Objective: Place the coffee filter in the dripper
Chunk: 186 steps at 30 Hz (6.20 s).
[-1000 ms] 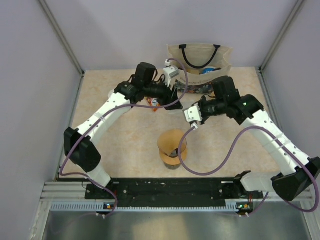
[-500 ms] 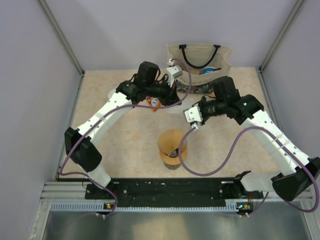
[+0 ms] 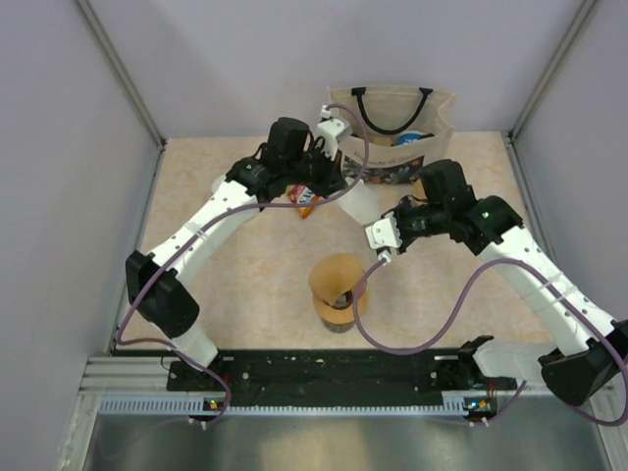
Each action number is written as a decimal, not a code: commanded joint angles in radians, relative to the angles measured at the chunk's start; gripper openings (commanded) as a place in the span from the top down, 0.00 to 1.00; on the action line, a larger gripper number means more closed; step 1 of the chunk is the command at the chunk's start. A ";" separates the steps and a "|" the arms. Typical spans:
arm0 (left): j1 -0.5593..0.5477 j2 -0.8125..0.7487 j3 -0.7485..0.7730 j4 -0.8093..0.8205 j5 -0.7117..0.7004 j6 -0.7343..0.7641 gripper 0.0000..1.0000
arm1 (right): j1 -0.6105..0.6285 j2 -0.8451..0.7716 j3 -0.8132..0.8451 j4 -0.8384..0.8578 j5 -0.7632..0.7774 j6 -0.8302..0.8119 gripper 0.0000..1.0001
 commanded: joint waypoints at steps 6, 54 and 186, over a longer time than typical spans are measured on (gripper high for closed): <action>-0.012 -0.088 -0.027 0.114 -0.109 -0.053 1.00 | 0.014 -0.095 -0.136 0.382 0.035 0.172 0.99; -0.139 -0.201 -0.272 0.551 -0.677 -0.339 1.00 | 0.012 0.055 -0.305 1.100 0.851 1.954 0.53; -0.079 -0.459 -0.555 0.470 -0.450 -0.262 0.01 | -0.646 0.209 0.077 0.328 0.605 1.659 0.51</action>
